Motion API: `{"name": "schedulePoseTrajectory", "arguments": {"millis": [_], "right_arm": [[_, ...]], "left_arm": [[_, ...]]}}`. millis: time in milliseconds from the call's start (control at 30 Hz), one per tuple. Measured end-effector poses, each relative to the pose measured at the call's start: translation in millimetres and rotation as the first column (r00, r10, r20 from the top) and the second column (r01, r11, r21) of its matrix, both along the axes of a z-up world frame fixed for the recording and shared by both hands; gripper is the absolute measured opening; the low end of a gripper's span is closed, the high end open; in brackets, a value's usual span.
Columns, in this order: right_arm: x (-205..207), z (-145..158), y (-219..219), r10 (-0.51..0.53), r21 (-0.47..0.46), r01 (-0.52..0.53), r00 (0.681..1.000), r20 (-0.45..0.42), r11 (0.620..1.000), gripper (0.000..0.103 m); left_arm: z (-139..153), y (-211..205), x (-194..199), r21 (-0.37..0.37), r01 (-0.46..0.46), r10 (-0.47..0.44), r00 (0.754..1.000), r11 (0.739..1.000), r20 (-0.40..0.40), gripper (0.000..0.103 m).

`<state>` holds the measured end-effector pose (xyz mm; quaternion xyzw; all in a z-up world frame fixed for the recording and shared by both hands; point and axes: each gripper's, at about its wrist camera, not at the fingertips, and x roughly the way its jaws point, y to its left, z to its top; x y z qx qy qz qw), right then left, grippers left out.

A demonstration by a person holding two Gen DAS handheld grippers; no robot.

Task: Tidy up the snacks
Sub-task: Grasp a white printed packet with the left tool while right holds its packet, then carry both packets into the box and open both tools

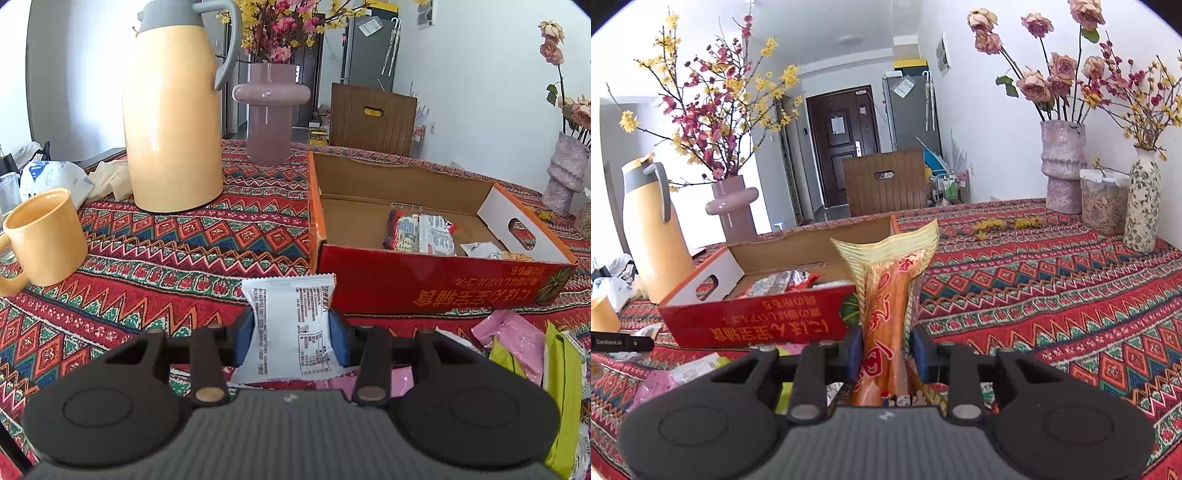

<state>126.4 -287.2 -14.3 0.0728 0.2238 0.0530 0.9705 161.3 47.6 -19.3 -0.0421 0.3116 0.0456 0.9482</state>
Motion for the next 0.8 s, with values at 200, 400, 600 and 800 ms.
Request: {"name": "schedulePoseTrajectory", "arguments": {"millis": [200,400,600,800], "right_arm": [[10.1,13.6,11.3,0.036,-0.001,-0.036,0.998,0.041,0.999,0.028],[25.5,25.5,24.4,0.077,-0.007,-0.076,0.994,0.079,0.997,0.028],[48.0,38.5,33.6,0.106,-0.012,-0.105,0.988,0.114,0.994,0.028],[79.9,49.7,42.7,0.132,-0.016,-0.131,0.982,0.135,0.991,0.028]], "left_arm": [[16.2,-10.7,-3.7,-0.001,0.030,-0.030,0.998,1.000,0.052,0.043],[30.3,-25.8,2.6,0.012,0.063,-0.064,0.994,0.998,0.087,0.044],[40.6,-41.6,15.3,0.030,0.099,-0.101,0.989,0.995,0.112,0.044],[49.6,-55.3,33.9,0.043,0.125,-0.129,0.983,0.991,0.130,0.044]]}}
